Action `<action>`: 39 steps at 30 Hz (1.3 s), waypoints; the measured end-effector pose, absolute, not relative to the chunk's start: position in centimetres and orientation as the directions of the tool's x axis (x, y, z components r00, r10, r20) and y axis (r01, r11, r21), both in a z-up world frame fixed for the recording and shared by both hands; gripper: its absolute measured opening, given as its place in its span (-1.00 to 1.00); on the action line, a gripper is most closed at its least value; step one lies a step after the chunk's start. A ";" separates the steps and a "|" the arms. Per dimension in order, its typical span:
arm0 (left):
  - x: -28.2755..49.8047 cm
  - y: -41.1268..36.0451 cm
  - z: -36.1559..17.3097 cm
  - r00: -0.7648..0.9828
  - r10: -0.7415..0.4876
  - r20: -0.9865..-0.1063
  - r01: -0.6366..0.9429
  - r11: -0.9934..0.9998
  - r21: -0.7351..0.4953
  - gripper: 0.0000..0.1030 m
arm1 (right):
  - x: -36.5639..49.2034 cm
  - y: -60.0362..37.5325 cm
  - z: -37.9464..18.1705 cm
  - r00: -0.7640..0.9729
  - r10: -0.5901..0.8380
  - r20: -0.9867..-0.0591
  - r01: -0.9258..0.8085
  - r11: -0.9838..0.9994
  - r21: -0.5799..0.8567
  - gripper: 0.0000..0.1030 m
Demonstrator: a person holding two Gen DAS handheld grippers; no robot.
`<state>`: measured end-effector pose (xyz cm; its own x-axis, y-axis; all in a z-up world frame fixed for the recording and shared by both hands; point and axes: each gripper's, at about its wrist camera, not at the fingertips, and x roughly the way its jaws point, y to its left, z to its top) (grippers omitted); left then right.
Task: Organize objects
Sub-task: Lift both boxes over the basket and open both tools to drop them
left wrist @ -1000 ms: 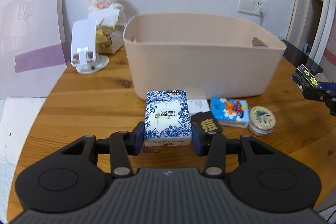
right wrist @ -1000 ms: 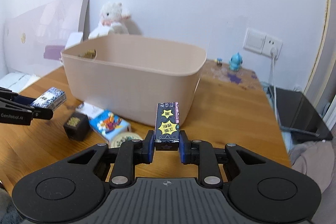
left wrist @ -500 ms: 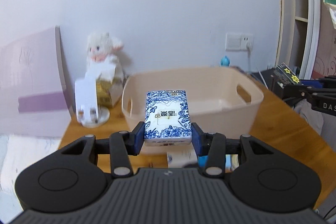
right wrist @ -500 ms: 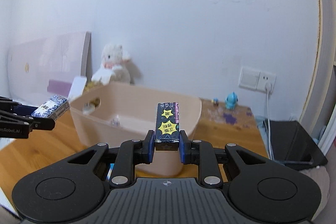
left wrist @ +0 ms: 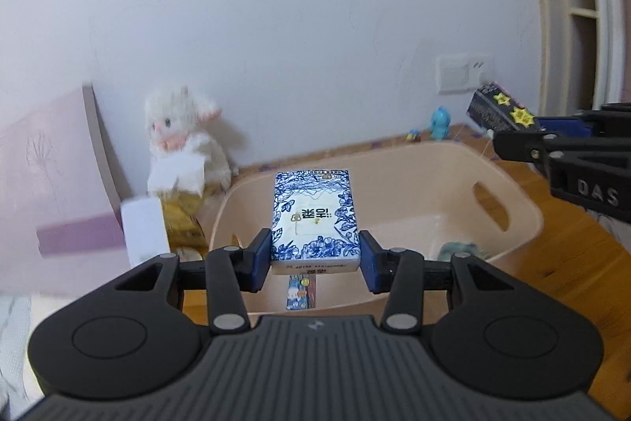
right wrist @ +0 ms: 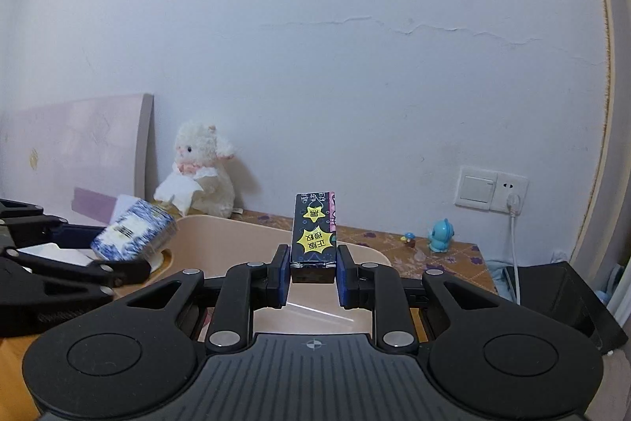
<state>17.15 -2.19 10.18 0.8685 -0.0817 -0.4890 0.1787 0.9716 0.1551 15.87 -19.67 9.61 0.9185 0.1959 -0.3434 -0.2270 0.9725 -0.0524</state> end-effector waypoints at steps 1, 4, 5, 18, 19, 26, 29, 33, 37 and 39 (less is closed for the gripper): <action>18.1 -2.2 9.7 0.859 -0.072 -0.506 0.170 0.974 0.149 -0.07 | 16.5 -19.3 9.3 0.916 0.192 -0.352 -0.227 0.972 -0.061 -0.59; 20.4 -2.7 8.2 0.836 -0.052 -0.546 0.164 0.973 0.160 -0.07 | 18.3 -18.2 8.0 0.900 0.179 -0.397 -0.236 0.967 -0.099 -0.59; 21.0 -3.0 7.7 0.829 -0.045 -0.557 0.165 0.972 0.167 -0.07 | 18.8 -17.7 7.5 0.894 0.173 -0.414 -0.240 0.964 -0.115 -0.59; 24.3 -3.0 5.1 0.744 -0.034 -0.667 0.138 0.985 0.103 -0.05 | 22.5 -16.1 2.0 0.817 0.124 -0.563 -0.239 0.962 -0.135 -0.30; 24.0 -2.8 5.2 0.746 -0.050 -0.665 0.142 0.986 0.085 0.06 | 22.5 -16.3 2.2 0.818 0.134 -0.560 -0.237 0.965 -0.116 -0.15; 21.5 -1.5 6.7 0.771 -0.054 -0.634 0.095 0.995 0.030 0.67 | 20.1 -17.8 4.3 0.859 0.134 -0.494 -0.206 0.974 -0.094 0.51; 20.1 -0.8 7.2 0.784 -0.047 -0.620 0.090 0.995 0.038 0.71 | 18.7 -18.5 5.3 0.870 0.142 -0.472 -0.197 0.978 -0.071 0.64; 17.8 -0.1 8.3 0.800 -0.046 -0.598 0.092 0.995 0.048 0.87 | 16.6 -18.7 6.2 0.880 0.152 -0.450 -0.206 0.976 -0.073 1.00; 15.6 1.0 8.4 0.801 -0.058 -0.596 0.090 0.996 0.024 0.94 | 14.6 -18.6 6.0 0.873 0.157 -0.461 -0.225 0.970 -0.096 1.00; 14.8 1.5 8.1 0.796 -0.059 -0.602 0.093 0.995 0.025 0.94 | 13.8 -18.7 5.6 0.865 0.169 -0.473 -0.238 0.967 -0.089 1.00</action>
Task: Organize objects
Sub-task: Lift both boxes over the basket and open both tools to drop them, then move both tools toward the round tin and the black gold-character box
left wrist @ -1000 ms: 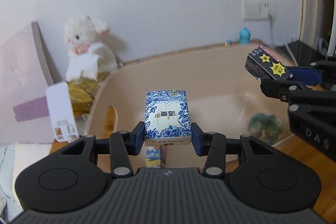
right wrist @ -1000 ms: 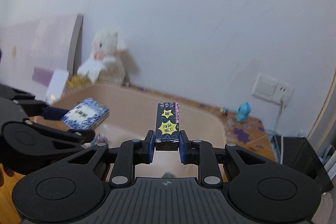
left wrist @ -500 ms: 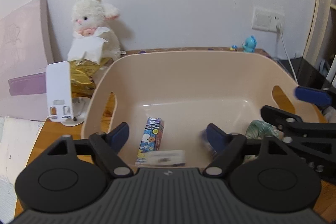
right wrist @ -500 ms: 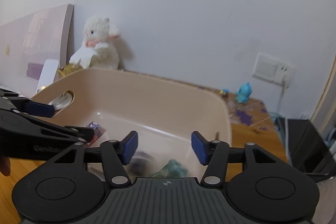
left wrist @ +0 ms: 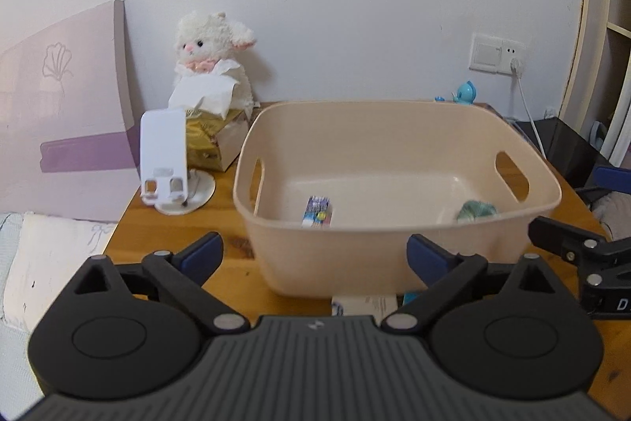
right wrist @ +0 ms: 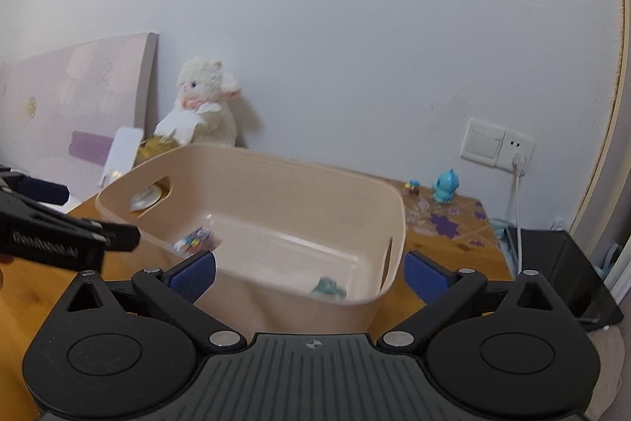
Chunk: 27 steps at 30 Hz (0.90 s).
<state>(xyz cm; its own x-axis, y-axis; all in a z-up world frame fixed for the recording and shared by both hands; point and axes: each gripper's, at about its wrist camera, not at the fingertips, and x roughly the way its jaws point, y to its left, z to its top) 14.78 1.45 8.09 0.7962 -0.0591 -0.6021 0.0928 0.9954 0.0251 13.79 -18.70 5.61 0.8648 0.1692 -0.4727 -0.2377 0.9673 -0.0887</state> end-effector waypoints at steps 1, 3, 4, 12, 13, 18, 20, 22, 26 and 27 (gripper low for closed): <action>14.4 1.7 7.8 0.794 -0.059 -0.605 0.095 0.995 0.028 0.94 | 13.4 -18.8 5.4 0.860 0.173 -0.479 -0.241 0.967 -0.085 1.00; 13.9 2.0 7.3 0.789 -0.057 -0.612 0.097 0.995 0.033 0.94 | 12.9 -19.0 4.9 0.848 0.175 -0.499 -0.247 0.966 -0.081 1.00; 13.6 2.2 7.1 0.786 -0.056 -0.616 0.098 0.995 0.035 0.94 | 12.6 -19.1 4.7 0.843 0.176 -0.508 -0.249 0.965 -0.080 1.00; 12.1 2.3 4.0 0.749 -0.087 -0.656 0.150 0.988 0.040 0.94 | 10.6 -19.8 1.9 0.803 0.167 -0.571 -0.269 0.958 -0.099 1.00; 12.0 2.2 3.7 0.746 -0.090 -0.660 0.157 0.987 0.042 0.94 | 10.3 -19.8 1.5 0.798 0.166 -0.580 -0.273 0.957 -0.102 1.00; 11.4 1.4 2.1 0.731 -0.094 -0.676 0.189 0.980 0.068 0.94 | 9.7 -19.9 -0.9 0.768 0.152 -0.622 -0.285 0.951 -0.119 1.00; 11.3 1.0 1.5 0.731 -0.085 -0.678 0.199 0.976 0.092 0.94 | 9.7 -19.9 -1.9 0.756 0.151 -0.637 -0.287 0.951 -0.115 1.00; 11.3 0.5 0.9 0.729 -0.079 -0.680 0.213 0.970 0.115 0.94 | 9.8 -19.9 -2.7 0.742 0.158 -0.652 -0.293 0.951 -0.102 1.00; 11.3 -0.4 -0.1 0.728 -0.089 -0.680 0.236 0.963 0.127 0.94 | 10.0 -19.7 -4.1 0.722 0.172 -0.670 -0.304 0.949 -0.084 1.00; 11.4 -0.6 -0.3 0.727 -0.093 -0.680 0.241 0.962 0.126 0.94 | 10.1 -19.6 -4.3 0.719 0.171 -0.674 -0.306 0.948 -0.087 1.00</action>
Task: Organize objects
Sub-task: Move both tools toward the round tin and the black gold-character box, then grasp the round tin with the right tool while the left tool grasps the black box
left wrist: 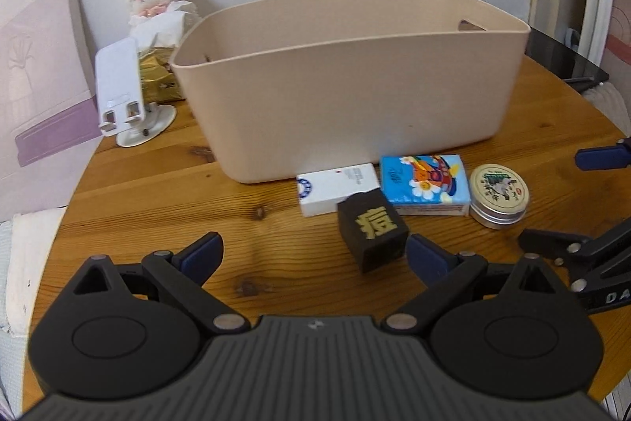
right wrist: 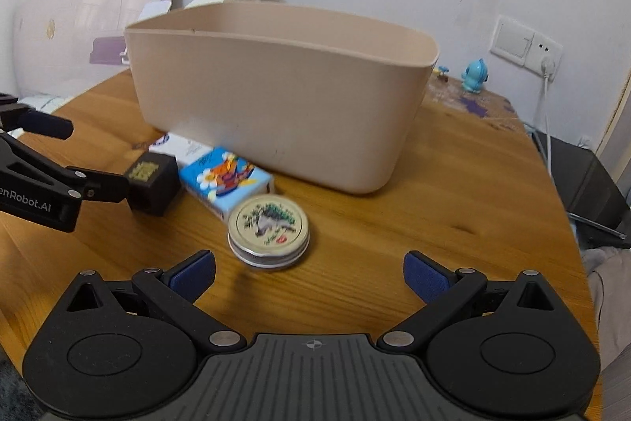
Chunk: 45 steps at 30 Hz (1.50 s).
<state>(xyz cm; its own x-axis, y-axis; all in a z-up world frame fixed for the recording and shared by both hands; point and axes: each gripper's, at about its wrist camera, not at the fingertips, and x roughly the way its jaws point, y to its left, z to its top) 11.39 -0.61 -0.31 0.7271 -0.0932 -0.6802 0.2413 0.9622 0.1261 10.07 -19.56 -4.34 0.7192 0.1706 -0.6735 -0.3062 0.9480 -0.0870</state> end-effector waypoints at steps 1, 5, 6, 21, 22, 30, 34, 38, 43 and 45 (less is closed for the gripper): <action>11.5 -0.9 -0.5 0.726 -0.095 -0.681 0.244 0.962 0.126 0.94 | 10.2 -19.5 -4.6 0.717 0.169 -0.677 -0.308 0.947 -0.090 1.00; 12.2 -1.7 -1.1 0.720 -0.106 -0.686 0.251 0.961 0.114 0.94 | 10.7 -19.3 -5.4 0.707 0.168 -0.687 -0.310 0.947 -0.087 1.00; 12.4 -1.9 -1.3 0.718 -0.108 -0.687 0.250 0.962 0.110 0.94 | 11.0 -19.4 -5.5 0.705 0.170 -0.689 -0.309 0.948 -0.083 1.00; 14.0 -1.3 -2.6 0.690 -0.170 -0.703 0.246 0.969 0.007 -0.22 | 13.4 -18.3 -6.7 0.709 0.220 -0.671 -0.315 0.949 -0.023 0.75; 13.9 -1.3 -2.6 0.694 -0.177 -0.698 0.254 0.967 0.007 -0.35 | 13.4 -18.2 -6.7 0.710 0.227 -0.666 -0.320 0.947 -0.018 0.61; 13.0 -0.9 -2.5 0.695 -0.195 -0.692 0.288 0.957 0.020 -0.35 | 12.5 -17.2 -6.0 0.721 0.238 -0.651 -0.343 0.938 -0.037 -0.01; 12.2 -0.5 -1.8 0.705 -0.204 -0.679 0.300 0.954 0.025 -0.35 | 11.8 -17.7 -5.4 0.726 0.235 -0.646 -0.331 0.943 -0.029 -0.02; 11.3 0.0 -0.7 0.718 -0.212 -0.663 0.305 0.952 0.025 -0.35 | 10.8 -18.2 -4.1 0.744 0.233 -0.627 -0.329 0.944 -0.039 -0.02; 10.4 0.7 0.6 0.737 -0.205 -0.644 0.295 0.955 0.035 -0.35 | 9.6 -18.8 -1.9 0.770 0.237 -0.593 -0.326 0.944 -0.045 -0.01; 10.0 1.1 1.2 0.747 -0.201 -0.634 0.287 0.957 0.036 -0.35 | 9.1 -19.0 -1.0 0.783 0.239 -0.574 -0.326 0.944 -0.052 -0.01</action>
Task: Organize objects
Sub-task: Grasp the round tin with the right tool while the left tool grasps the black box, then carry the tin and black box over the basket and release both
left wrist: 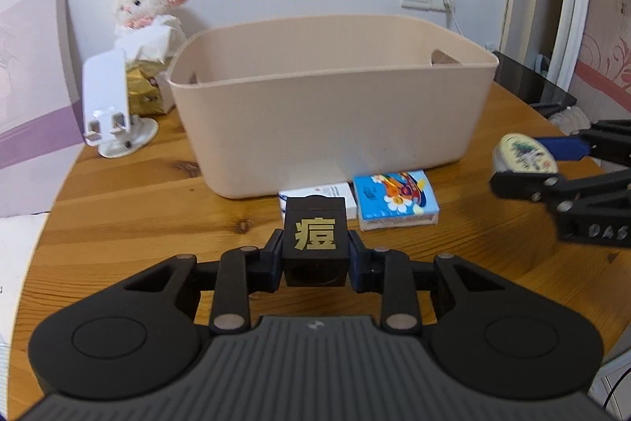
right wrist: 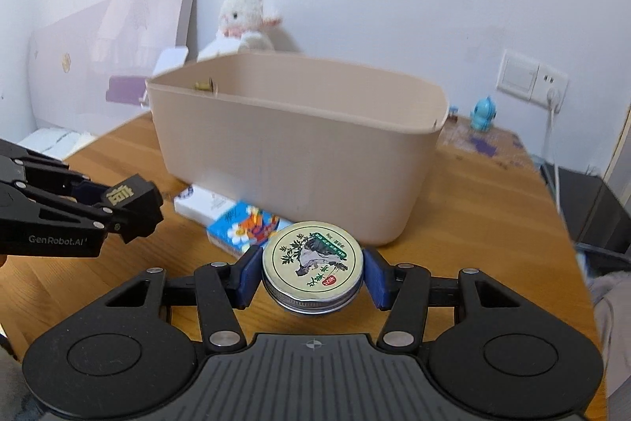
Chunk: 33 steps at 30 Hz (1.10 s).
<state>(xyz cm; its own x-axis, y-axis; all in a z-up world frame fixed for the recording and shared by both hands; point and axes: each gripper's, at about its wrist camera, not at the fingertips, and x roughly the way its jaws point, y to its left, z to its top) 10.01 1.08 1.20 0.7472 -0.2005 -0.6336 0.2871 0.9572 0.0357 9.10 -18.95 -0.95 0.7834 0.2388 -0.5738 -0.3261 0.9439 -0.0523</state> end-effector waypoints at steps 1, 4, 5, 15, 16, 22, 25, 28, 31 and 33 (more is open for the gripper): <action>9.9 1.3 1.5 0.750 -0.203 -0.630 0.287 0.957 0.033 -0.35 | 8.9 -19.1 -0.4 0.790 0.238 -0.565 -0.325 0.944 -0.056 -0.01; 9.6 1.9 2.7 0.763 -0.205 -0.613 0.284 0.958 0.034 -0.35 | 8.4 -19.5 1.2 0.811 0.240 -0.535 -0.320 0.946 -0.061 -0.01; 9.5 2.1 3.1 0.770 -0.203 -0.605 0.282 0.959 0.037 -0.35 | 8.3 -19.6 1.7 0.819 0.239 -0.521 -0.317 0.946 -0.063 -0.01; 10.0 3.4 7.7 0.832 -0.204 -0.516 0.257 0.966 0.031 -0.35 | 9.8 -20.6 6.9 0.885 0.232 -0.403 -0.272 0.961 -0.045 -0.01; 10.3 3.4 8.1 0.837 -0.201 -0.509 0.253 0.967 0.035 -0.35 | 10.0 -20.5 7.3 0.890 0.228 -0.394 -0.268 0.962 -0.049 -0.01; 12.7 2.8 9.7 0.862 -0.197 -0.467 0.234 0.972 0.023 -0.35 | 12.4 -19.8 8.7 0.906 0.213 -0.365 -0.248 0.968 -0.050 -0.01; 14.6 2.0 9.7 0.868 -0.185 -0.461 0.221 0.975 0.026 -0.35 | 14.2 -19.5 9.0 0.912 0.197 -0.361 -0.225 0.974 -0.038 -0.01; 16.5 1.3 9.3 0.867 -0.178 -0.465 0.213 0.977 0.024 -0.35 | 16.0 -19.1 8.8 0.912 0.184 -0.368 -0.208 0.978 -0.027 -0.01; 18.4 0.5 8.6 0.865 -0.154 -0.477 0.192 0.981 0.032 -0.35 | 17.5 -18.7 7.9 0.910 0.161 -0.383 -0.190 0.981 -0.039 -0.01; 19.8 -0.1 7.9 0.854 -0.140 -0.501 0.184 0.982 0.039 -0.35 | 18.3 -18.4 7.1 0.905 0.140 -0.401 -0.180 0.982 -0.063 -0.01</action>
